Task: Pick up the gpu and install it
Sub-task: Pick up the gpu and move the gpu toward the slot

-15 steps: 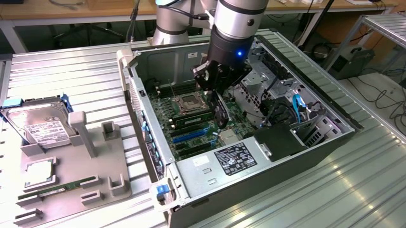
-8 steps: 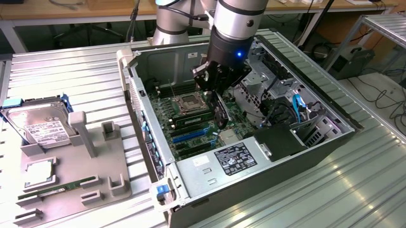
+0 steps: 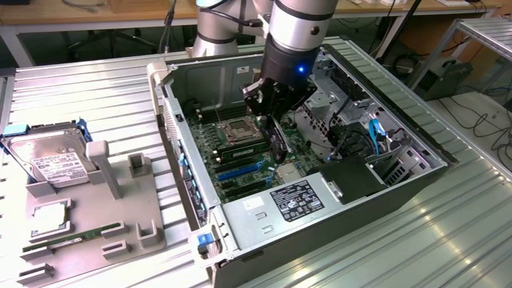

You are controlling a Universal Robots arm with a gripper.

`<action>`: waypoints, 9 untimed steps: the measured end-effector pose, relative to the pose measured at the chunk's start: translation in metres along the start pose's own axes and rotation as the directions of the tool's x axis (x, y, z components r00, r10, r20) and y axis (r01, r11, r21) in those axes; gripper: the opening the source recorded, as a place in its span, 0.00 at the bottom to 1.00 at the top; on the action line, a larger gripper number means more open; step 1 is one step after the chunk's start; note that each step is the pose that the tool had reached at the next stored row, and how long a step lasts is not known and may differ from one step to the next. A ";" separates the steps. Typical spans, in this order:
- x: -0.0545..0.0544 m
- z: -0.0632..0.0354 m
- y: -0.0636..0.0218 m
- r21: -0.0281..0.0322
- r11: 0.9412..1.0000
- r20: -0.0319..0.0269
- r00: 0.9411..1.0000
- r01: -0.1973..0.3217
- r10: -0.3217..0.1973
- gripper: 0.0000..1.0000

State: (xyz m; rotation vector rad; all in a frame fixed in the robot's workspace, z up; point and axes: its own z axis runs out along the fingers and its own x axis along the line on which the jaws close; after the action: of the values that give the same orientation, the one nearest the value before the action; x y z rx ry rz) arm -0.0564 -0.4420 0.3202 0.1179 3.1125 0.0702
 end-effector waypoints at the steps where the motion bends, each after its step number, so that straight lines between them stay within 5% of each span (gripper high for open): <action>1: 0.000 0.0002 0.0000 0.000 1.000 0.000 1.000 0.000 0.000 0.26; 9: 0.000 0.0018 0.0000 0.000 1.000 0.000 1.000 0.000 0.000 0.26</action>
State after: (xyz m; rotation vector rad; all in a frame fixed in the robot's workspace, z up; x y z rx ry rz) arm -0.0566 -0.4418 0.3184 0.1179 3.1125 0.0701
